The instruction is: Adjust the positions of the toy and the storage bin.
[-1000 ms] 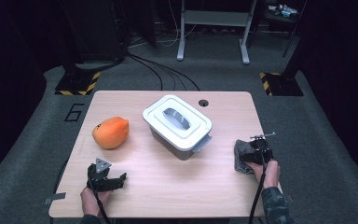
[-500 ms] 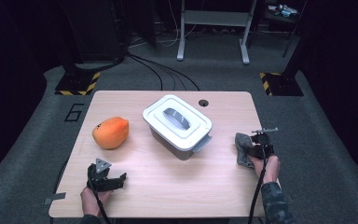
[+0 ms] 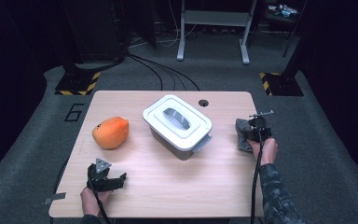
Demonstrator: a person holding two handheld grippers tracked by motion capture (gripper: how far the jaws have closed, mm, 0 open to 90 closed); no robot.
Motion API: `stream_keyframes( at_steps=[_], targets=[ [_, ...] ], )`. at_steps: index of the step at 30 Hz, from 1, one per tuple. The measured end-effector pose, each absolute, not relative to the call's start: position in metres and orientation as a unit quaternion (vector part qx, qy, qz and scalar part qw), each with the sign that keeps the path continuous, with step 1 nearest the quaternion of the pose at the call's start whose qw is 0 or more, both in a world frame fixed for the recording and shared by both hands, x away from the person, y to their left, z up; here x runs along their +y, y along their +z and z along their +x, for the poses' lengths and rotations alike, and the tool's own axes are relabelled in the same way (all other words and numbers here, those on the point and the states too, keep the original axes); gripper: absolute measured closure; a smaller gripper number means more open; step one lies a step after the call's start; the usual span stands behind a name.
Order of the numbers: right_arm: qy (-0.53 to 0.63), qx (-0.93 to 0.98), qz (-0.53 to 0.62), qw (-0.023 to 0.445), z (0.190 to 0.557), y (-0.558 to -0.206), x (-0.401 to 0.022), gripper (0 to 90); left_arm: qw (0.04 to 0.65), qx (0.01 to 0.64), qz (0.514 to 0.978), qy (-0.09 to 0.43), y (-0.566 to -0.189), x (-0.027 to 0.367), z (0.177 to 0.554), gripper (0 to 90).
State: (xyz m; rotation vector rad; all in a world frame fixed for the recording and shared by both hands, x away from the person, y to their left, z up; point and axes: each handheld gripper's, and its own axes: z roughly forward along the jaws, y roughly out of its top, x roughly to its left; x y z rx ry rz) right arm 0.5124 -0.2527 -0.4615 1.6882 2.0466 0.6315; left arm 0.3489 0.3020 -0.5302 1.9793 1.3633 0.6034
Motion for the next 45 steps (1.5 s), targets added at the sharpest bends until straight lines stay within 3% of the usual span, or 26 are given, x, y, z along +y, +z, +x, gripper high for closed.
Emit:
stream_keyframes(
  at_steps=[7,12,14,19,35,45],
  targets=[
    [0.209,0.735,0.609,0.212,0.534,-0.472,-0.251,62.9,0.326,0.52,0.755,0.23,-0.53,0.302,0.349,10.9],
    [0.201,0.734,0.616,0.202,0.539,-0.483,-0.249,44.1,0.326,0.52,0.755,0.229,-0.53,0.302,0.349,10.9],
    [0.207,0.731,0.617,0.205,0.537,-0.481,-0.25,32.0,0.326,0.52,0.755,0.229,-0.53,0.302,0.349,10.9],
    [0.227,0.736,0.599,0.218,0.528,-0.464,-0.248,19.7,0.326,0.52,0.755,0.23,-0.53,0.302,0.349,10.9],
    [0.292,0.77,0.524,0.219,0.49,-0.4,-0.218,13.0,0.326,0.52,0.755,0.231,-0.53,0.302,0.349,10.9],
    [0.331,0.804,0.451,0.204,0.479,-0.37,-0.167,9.8,0.327,0.521,0.753,0.231,-0.531,0.302,0.349,10.9]
  ],
)
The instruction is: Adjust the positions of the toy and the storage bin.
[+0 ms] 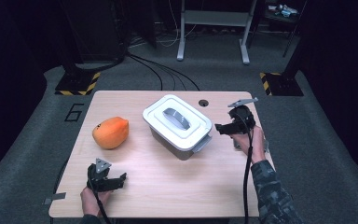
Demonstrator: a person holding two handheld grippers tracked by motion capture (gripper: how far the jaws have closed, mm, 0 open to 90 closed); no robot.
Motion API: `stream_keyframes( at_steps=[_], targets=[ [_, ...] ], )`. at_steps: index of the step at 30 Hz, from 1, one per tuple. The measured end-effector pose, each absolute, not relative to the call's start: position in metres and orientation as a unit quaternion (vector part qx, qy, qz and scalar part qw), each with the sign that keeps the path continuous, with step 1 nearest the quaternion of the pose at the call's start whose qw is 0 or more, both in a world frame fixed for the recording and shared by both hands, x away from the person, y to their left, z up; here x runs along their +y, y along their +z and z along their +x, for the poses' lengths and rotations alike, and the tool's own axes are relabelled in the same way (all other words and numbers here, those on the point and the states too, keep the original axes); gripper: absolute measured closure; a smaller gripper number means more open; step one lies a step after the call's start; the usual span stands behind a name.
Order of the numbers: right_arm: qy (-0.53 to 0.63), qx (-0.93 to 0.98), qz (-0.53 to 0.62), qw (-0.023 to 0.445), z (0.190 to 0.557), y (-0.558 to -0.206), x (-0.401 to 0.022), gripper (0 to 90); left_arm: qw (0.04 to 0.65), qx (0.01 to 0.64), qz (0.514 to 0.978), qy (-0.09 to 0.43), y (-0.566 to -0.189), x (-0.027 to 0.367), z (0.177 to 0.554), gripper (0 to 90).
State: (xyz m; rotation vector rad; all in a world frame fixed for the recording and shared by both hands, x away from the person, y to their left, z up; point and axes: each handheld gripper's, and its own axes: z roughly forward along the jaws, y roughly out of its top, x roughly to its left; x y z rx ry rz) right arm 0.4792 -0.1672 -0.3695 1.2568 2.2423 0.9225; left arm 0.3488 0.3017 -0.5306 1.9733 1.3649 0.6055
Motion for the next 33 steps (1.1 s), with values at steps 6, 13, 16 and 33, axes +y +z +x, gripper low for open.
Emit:
stream_keyframes(
  at_steps=[6,13,16,33],
  targets=[
    [0.353,0.819,0.414,0.183,0.479,-0.364,-0.138,5.7,0.328,0.521,0.754,0.231,-0.531,0.302,0.349,10.9],
    [0.359,0.841,0.36,0.183,0.482,-0.364,-0.09,16.4,0.328,0.521,0.753,0.231,-0.531,0.302,0.349,10.9],
    [0.362,0.846,0.345,0.184,0.485,-0.363,-0.067,24.1,0.328,0.521,0.754,0.231,-0.531,0.302,0.349,10.9],
    [0.325,0.867,0.328,0.188,0.511,-0.379,-0.016,64.8,0.328,0.521,0.754,0.23,-0.531,0.302,0.349,10.9]
  ],
)
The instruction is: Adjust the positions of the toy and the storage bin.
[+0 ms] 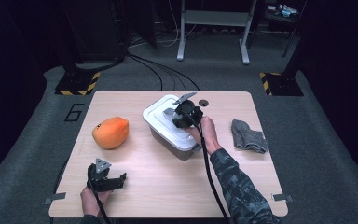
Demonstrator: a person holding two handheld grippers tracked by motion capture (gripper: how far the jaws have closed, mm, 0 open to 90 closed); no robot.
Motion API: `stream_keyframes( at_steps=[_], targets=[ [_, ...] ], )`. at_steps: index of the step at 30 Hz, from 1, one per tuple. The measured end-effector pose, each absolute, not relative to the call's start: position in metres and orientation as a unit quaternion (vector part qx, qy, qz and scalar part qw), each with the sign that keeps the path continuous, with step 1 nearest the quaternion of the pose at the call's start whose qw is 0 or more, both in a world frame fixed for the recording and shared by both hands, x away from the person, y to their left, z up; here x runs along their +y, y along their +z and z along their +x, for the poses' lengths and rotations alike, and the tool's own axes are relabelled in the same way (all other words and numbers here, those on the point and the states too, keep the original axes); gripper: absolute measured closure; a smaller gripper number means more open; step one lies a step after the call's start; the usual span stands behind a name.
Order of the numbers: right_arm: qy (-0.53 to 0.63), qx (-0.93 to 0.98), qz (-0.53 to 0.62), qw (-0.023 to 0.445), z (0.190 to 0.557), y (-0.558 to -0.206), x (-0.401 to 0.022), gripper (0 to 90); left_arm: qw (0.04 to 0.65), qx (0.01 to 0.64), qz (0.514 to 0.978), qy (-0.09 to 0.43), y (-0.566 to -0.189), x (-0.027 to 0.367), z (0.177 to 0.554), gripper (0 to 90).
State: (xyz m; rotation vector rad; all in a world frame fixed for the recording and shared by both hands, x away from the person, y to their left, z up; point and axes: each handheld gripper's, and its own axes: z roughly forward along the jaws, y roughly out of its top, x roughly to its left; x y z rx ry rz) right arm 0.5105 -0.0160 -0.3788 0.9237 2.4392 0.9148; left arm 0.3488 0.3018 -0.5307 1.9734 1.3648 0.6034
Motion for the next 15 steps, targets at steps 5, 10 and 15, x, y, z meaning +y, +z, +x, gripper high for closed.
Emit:
stream_keyframes(
  at_steps=[5,10,15],
  targets=[
    [0.337,0.861,0.343,0.167,0.511,-0.38,-0.014,66.1,0.328,0.521,0.754,0.23,-0.531,0.302,0.349,10.9],
    [0.339,0.858,0.348,0.166,0.508,-0.38,-0.008,66.4,0.328,0.521,0.754,0.23,-0.531,0.302,0.349,10.9],
    [0.339,0.855,0.358,0.16,0.504,-0.38,-0.003,66.4,0.328,0.521,0.753,0.23,-0.531,0.302,0.349,10.9]
  ],
)
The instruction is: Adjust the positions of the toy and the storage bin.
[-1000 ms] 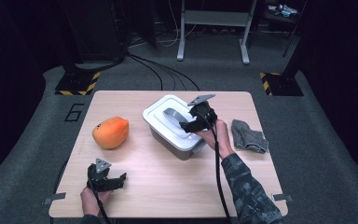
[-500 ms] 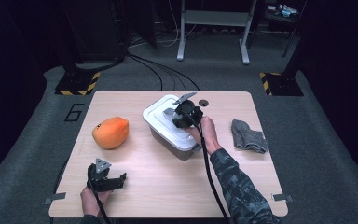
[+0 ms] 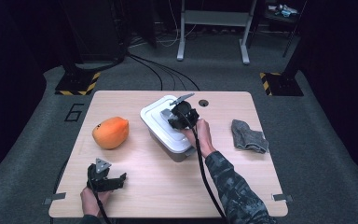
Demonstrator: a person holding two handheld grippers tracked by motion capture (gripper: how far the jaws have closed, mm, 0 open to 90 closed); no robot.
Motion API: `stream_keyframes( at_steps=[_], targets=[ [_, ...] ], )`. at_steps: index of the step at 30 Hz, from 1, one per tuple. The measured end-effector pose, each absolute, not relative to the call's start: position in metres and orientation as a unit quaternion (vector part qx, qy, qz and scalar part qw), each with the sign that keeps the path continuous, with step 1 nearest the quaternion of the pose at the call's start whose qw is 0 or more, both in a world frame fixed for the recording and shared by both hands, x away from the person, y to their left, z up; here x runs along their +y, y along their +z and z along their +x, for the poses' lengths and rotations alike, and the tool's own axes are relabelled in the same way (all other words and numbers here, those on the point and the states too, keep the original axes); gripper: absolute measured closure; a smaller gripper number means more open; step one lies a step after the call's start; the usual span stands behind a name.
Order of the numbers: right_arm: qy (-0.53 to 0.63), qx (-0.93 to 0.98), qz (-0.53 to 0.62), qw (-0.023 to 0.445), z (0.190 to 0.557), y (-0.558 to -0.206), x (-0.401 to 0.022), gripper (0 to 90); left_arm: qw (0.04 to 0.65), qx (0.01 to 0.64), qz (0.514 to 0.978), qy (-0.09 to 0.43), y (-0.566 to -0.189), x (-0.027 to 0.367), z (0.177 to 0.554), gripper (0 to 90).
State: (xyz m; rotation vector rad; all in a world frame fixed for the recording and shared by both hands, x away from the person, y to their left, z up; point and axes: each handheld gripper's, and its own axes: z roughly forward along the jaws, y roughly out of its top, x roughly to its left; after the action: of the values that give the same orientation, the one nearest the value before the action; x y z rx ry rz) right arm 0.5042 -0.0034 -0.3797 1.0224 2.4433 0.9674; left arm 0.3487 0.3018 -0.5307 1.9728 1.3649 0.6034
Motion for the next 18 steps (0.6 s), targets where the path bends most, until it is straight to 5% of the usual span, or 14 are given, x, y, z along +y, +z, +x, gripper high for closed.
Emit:
stream_keyframes(
  at_steps=[18],
  targets=[
    [0.344,0.852,0.363,0.156,0.498,-0.381,0.011,66.6,0.326,0.52,0.755,0.229,-0.53,0.302,0.349,10.9]
  ],
)
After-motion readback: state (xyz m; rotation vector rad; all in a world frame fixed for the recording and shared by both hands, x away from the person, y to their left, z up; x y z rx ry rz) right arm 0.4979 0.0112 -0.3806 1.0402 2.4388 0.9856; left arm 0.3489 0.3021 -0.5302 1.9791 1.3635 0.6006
